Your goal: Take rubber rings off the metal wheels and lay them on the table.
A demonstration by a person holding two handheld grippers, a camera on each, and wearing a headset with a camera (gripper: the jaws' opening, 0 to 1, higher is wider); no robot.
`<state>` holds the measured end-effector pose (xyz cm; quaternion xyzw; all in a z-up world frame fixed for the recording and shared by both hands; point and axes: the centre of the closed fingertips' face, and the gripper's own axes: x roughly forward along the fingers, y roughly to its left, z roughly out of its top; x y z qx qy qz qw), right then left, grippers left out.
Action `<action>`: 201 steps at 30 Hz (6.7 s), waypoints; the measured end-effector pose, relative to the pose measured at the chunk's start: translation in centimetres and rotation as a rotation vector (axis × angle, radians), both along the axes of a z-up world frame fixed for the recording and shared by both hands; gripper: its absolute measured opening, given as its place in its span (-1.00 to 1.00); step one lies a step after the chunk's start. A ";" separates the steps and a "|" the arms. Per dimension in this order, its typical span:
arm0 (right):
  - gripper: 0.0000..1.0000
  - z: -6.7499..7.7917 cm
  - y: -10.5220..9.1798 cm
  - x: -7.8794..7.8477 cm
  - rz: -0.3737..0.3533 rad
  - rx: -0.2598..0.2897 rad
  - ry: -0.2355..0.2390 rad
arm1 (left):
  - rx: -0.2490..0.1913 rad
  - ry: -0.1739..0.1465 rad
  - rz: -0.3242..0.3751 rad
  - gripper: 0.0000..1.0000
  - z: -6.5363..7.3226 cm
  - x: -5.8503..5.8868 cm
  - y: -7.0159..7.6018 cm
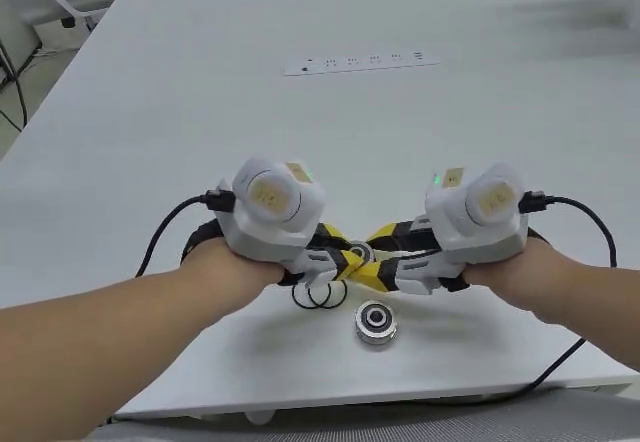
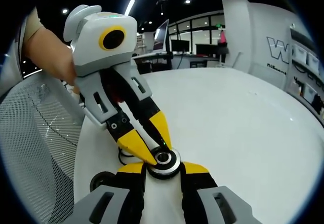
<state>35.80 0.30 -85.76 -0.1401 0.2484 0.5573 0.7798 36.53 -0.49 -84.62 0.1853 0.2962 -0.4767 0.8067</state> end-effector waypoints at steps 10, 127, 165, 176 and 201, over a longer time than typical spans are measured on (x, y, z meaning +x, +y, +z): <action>-0.55 0.1 -0.6 -0.1 -0.015 0.014 0.017 | 0.000 -0.001 0.004 -0.74 0.0 0.0 0.0; -0.59 0.0 -1.9 -0.3 -0.023 0.028 0.055 | -0.029 0.022 0.053 -0.76 0.1 0.1 0.1; -0.72 -0.1 -1.4 -0.2 -0.017 0.034 0.046 | -0.037 0.021 0.059 -0.76 0.1 0.2 0.0; -0.80 0.1 -1.7 -0.3 -0.016 0.029 0.040 | -0.035 0.022 0.058 -0.76 0.1 0.2 0.0; -0.82 0.5 -1.8 -0.5 -0.140 0.221 0.308 | -0.038 0.026 0.064 -0.76 0.1 0.2 0.0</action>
